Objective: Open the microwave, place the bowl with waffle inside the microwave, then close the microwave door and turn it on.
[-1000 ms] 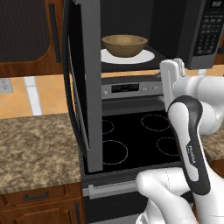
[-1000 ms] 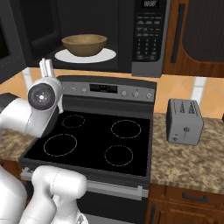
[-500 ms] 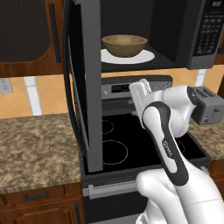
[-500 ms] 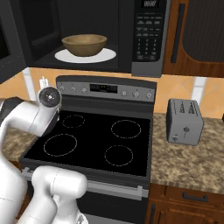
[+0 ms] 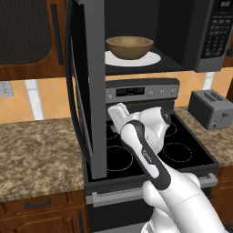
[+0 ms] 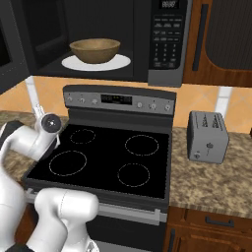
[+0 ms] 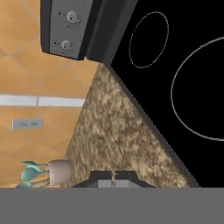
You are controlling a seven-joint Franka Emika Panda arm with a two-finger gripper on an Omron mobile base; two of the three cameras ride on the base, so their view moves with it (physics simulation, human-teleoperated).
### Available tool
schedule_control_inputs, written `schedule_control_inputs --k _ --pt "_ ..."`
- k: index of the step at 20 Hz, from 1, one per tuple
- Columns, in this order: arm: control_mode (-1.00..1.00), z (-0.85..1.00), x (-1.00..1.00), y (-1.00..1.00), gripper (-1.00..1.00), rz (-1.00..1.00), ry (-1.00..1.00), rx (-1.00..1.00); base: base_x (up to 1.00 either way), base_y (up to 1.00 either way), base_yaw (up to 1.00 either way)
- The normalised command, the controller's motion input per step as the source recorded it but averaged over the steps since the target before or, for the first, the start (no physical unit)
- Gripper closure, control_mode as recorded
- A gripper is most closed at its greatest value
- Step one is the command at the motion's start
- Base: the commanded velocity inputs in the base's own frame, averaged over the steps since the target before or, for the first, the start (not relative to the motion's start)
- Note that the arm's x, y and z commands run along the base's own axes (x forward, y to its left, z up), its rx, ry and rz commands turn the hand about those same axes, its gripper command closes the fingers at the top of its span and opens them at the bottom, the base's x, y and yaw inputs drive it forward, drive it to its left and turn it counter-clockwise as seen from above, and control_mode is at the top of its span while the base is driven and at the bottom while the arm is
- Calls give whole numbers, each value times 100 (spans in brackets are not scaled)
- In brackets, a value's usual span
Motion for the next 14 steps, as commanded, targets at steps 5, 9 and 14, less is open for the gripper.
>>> schedule_control_inputs --k 5,9,14 --pt "-100 -4 -31 59 100 7 -12 -15 0 0 0" --pt "-100 1 -35 61 100 1 -10 -21 0 0 0" --pt "-100 0 -23 52 100 -2 -15 -37 0 0 0"
